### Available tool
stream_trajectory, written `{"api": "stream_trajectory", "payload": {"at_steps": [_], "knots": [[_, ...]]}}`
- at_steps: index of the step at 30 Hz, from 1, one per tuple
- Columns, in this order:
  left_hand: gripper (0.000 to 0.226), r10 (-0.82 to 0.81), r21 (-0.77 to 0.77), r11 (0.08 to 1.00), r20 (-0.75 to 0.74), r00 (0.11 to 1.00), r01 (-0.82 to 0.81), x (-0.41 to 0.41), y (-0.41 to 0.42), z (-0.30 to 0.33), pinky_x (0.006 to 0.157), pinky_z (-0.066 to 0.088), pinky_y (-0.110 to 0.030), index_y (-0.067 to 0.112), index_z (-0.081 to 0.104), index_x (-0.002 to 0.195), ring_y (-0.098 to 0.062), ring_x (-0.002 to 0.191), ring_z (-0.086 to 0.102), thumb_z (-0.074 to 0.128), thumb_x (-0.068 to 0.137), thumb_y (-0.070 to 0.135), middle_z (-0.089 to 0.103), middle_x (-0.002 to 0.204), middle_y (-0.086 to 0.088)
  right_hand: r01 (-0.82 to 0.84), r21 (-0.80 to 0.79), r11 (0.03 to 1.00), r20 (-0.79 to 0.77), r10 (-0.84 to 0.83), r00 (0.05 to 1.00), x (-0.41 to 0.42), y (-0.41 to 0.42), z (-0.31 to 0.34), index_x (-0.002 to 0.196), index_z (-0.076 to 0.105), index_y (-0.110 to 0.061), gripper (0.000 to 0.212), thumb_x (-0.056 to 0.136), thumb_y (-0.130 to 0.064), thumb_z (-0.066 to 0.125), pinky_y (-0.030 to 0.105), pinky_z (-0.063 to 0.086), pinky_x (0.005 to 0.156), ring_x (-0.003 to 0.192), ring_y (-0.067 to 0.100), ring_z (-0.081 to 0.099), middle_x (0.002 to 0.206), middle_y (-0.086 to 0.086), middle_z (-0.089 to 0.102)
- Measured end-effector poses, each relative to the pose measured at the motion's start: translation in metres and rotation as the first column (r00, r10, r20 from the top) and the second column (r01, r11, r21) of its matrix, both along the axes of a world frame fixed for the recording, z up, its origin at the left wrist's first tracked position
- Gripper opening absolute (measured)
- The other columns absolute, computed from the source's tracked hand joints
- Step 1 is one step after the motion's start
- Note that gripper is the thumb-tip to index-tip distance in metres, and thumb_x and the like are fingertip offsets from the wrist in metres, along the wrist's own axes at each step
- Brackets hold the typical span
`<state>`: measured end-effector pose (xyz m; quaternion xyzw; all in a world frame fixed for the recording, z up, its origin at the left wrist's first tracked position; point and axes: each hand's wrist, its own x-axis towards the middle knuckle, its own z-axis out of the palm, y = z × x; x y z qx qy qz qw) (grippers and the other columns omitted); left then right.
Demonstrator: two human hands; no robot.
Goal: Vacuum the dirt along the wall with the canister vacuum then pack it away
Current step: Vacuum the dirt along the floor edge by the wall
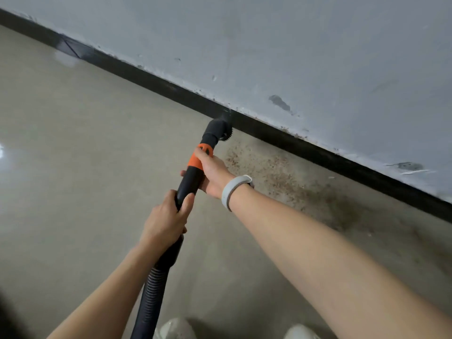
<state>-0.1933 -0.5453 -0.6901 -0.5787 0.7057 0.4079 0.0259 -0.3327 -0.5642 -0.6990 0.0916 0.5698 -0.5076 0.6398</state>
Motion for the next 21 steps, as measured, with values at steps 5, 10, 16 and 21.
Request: {"api": "stream_trajectory", "payload": {"at_steps": [5,10,16,21], "knots": [[0.030,-0.026,0.028,0.999,-0.104,0.994,0.029,-0.005,-0.020,-0.061,0.047,0.042,-0.026,0.015,0.042,0.079,-0.013,0.043,0.061,0.040,0.092,0.042,0.062,0.064,-0.006,0.035,-0.028,0.999,-0.093,-0.037,0.995,0.004,-0.016,-0.060,0.084,0.043,-0.013,0.023,0.094,-0.031,0.053,0.044,0.054,0.078,0.057,0.022,0.062,0.075,0.005,0.054],[0.028,-0.030,0.025,0.999,-0.199,0.980,0.035,-0.017,-0.021,-0.090,0.040,0.041,-0.017,0.014,0.041,0.078,-0.013,0.040,0.058,0.040,0.097,0.035,0.059,0.056,-0.007,0.067,-0.060,0.996,-0.136,-0.075,0.988,-0.008,-0.017,-0.085,0.096,0.046,-0.010,0.022,0.093,-0.030,0.055,0.042,0.054,0.074,0.055,0.022,0.059,0.074,0.006,0.053],[0.027,-0.036,0.061,0.997,-0.256,0.966,0.054,-0.025,0.002,-0.096,0.041,0.043,-0.017,0.010,0.041,0.080,-0.016,0.040,0.058,0.040,0.099,0.030,0.060,0.054,-0.012,0.044,0.006,0.999,-0.125,-0.043,0.991,-0.016,0.005,-0.096,0.083,0.046,-0.012,0.029,0.091,-0.037,0.058,0.040,0.054,0.080,0.063,0.022,0.062,0.076,0.004,0.056],[0.026,-0.087,0.070,0.992,-0.263,0.961,0.109,-0.033,0.014,-0.092,0.039,0.043,-0.017,0.011,0.041,0.081,-0.013,0.036,0.055,0.040,0.099,0.028,0.057,0.053,-0.009,0.075,0.008,0.997,-0.136,-0.073,0.988,-0.025,0.021,-0.092,0.079,0.045,-0.009,0.030,0.094,-0.035,0.051,0.040,0.053,0.076,0.056,0.021,0.058,0.066,0.006,0.055]]}}
